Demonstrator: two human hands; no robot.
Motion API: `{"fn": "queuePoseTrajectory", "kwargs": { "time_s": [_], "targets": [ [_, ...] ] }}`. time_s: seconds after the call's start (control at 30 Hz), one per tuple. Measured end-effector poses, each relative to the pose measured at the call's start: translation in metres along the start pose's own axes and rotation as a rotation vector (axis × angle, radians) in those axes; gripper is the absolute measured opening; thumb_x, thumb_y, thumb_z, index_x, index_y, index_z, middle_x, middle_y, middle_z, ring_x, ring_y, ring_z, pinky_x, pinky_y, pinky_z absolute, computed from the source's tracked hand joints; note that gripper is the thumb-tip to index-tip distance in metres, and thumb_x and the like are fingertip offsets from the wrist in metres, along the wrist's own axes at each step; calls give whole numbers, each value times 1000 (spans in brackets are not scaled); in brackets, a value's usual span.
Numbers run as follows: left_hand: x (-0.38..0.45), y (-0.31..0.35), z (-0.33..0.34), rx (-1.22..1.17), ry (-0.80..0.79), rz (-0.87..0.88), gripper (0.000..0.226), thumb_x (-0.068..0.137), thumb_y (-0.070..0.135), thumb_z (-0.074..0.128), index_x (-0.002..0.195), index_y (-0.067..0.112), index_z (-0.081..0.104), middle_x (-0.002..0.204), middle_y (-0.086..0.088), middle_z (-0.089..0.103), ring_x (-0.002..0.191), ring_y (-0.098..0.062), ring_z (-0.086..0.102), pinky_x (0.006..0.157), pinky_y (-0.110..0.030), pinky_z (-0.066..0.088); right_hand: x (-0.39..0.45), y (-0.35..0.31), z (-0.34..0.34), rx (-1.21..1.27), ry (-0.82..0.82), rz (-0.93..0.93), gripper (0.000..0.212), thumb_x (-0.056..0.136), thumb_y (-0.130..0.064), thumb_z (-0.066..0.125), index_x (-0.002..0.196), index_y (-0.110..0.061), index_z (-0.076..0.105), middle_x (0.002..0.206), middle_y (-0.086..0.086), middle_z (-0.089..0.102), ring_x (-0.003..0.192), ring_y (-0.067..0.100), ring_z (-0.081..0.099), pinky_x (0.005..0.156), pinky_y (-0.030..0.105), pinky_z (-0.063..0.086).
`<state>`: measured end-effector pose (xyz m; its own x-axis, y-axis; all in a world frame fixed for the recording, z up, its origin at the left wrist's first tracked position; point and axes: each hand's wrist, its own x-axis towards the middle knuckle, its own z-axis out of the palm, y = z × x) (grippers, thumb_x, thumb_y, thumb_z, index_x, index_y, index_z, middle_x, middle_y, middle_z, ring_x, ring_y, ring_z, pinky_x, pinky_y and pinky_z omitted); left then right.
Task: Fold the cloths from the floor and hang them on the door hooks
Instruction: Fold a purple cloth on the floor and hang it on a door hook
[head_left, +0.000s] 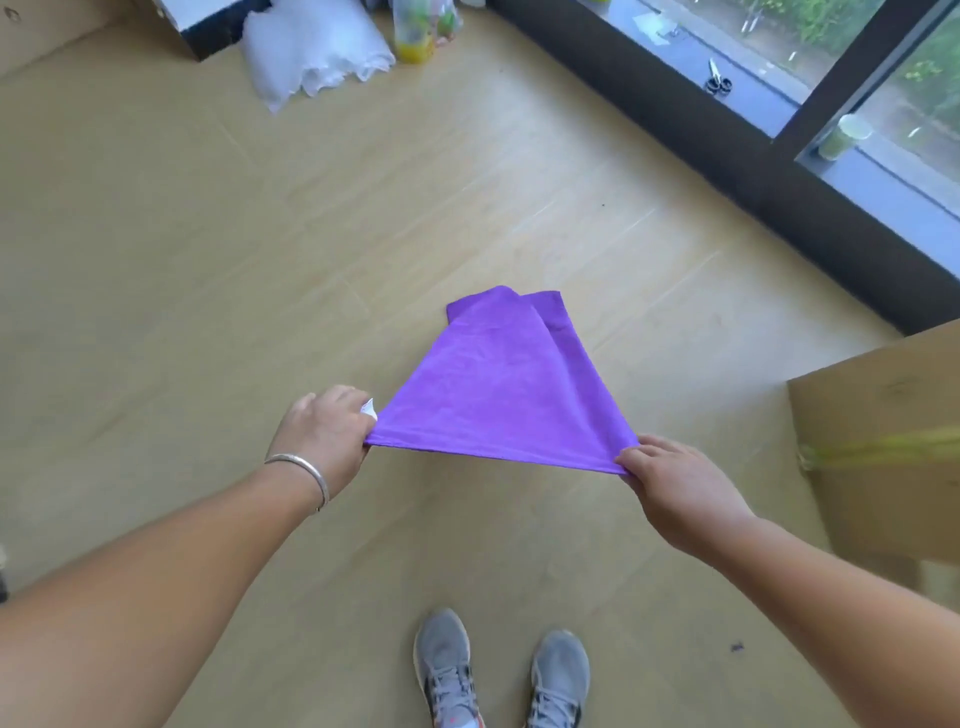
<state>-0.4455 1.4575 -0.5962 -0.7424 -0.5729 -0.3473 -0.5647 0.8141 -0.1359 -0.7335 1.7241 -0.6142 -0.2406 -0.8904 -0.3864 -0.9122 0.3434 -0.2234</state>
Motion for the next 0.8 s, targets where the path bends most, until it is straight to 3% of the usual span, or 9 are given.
{"fn": "queuePoseTrajectory", "kwargs": {
  "time_s": [0.1,0.13,0.2,0.3,0.47,0.57,0.67,0.8],
  "targets": [
    [-24,21,61,-102,-38,44,10,70,12,81,78,13,76,107,-7,68,105,-25,63,76,-35,52,-19,-2,58,14,-88,0,28,101,-36,34,92,-25,58,101,-10,65,114,14,50,95,27,37],
    [-29,28,80,-115,-70,44,11,72,14,80,83,15,77,114,-6,67,112,-24,60,83,-36,52,-24,-2,76,17,-115,3,29,101,-37,33,92,-26,58,101,-10,66,114,13,50,96,27,37],
    [-37,39,121,-110,-179,54,20,90,25,60,105,21,73,136,1,54,131,-18,44,98,-32,40,-31,-2,108,11,-172,19,29,101,-38,34,94,-26,59,103,-9,67,116,15,51,97,28,37],
    [-42,46,170,-128,-259,73,27,95,34,48,113,29,68,138,12,48,134,-10,35,95,-27,35,-30,-3,148,-21,-220,57,30,101,-38,35,99,-24,62,103,-3,68,117,20,53,96,30,38],
    [-15,45,214,-423,-297,-117,18,86,40,65,88,25,74,110,12,63,110,-15,54,83,-30,47,6,0,187,-55,-210,129,26,99,-35,39,98,-26,64,96,-5,64,102,19,56,81,27,36],
    [24,35,232,-531,-338,-203,30,82,43,69,64,20,64,85,2,63,87,-26,61,72,-37,50,49,10,195,-81,-183,190,28,98,-38,42,95,-24,65,96,-2,66,99,22,57,75,31,35],
    [79,21,254,-557,-317,-271,38,81,43,69,55,19,55,69,-2,58,72,-29,59,61,-34,47,108,29,204,-64,-90,242,28,95,-41,50,92,-19,68,93,1,67,96,26,58,74,33,40],
    [178,3,293,-550,-207,-336,37,81,41,67,56,18,55,56,1,55,56,-19,53,49,-27,33,211,66,225,-7,88,306,25,92,-39,55,85,-17,65,88,4,63,93,27,57,69,33,39]
  ]
}}
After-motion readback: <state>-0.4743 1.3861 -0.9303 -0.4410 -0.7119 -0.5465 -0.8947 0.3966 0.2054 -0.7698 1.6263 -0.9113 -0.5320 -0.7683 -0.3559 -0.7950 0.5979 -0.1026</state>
